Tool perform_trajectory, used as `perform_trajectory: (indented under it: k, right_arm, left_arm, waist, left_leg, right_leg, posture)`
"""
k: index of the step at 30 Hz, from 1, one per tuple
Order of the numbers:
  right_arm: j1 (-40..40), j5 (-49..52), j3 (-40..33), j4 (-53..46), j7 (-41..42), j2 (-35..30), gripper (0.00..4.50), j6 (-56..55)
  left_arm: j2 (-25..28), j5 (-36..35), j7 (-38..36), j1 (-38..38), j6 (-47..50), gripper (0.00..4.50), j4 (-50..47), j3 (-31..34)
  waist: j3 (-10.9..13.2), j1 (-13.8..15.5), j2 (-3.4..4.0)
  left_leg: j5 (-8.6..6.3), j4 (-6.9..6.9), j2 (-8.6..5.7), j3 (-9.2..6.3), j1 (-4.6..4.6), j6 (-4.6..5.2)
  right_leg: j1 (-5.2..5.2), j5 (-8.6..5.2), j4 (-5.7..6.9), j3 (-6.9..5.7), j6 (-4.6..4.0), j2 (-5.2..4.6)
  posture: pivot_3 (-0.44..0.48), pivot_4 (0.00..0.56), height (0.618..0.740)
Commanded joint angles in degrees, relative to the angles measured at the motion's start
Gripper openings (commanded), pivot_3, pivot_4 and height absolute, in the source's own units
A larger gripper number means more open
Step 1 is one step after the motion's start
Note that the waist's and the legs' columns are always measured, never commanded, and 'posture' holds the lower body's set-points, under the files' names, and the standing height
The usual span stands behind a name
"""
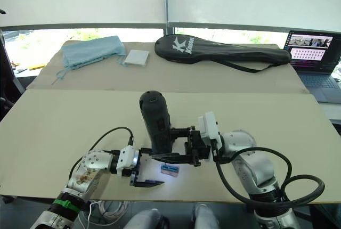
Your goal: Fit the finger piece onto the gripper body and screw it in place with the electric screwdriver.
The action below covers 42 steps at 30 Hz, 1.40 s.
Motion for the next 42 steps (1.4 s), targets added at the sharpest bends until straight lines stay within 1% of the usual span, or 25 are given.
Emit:
perform_trajectory:
  k: [1,42]
  right_arm:
    - [-1.29,1.89,-1.71,-1.49,0.68,-0.11,1.92,-1.54]
    - [-0.37,0.51,-1.42,-0.21,0.54,-0.68,1.92,-2.17]
  left_arm:
    - [-0.25,3.18,0.54,1.55,0.94,4.46,3.45,-3.31]
    - [0.25,2.65,1.06,1.41,4.08,4.46,1.08,-3.55]
  waist:
    - [-0.01,-0.01,0.0]
    - [-0.03,-0.02,0.04]
  left_leg:
    - [0.0,0.0,0.0,0.0,0.0,0.0]
    - [-0.01,0.0,0.0,0.0,0.0,0.02]
  right_leg:
    - [0.0,0.0,0.0,0.0,0.0,0.0]
    - [0.0,0.0,0.0,0.01,0.0,0.0]
  posture:
    - [0.0,0.15,0.74]
    - [0.0,0.15,0.74]
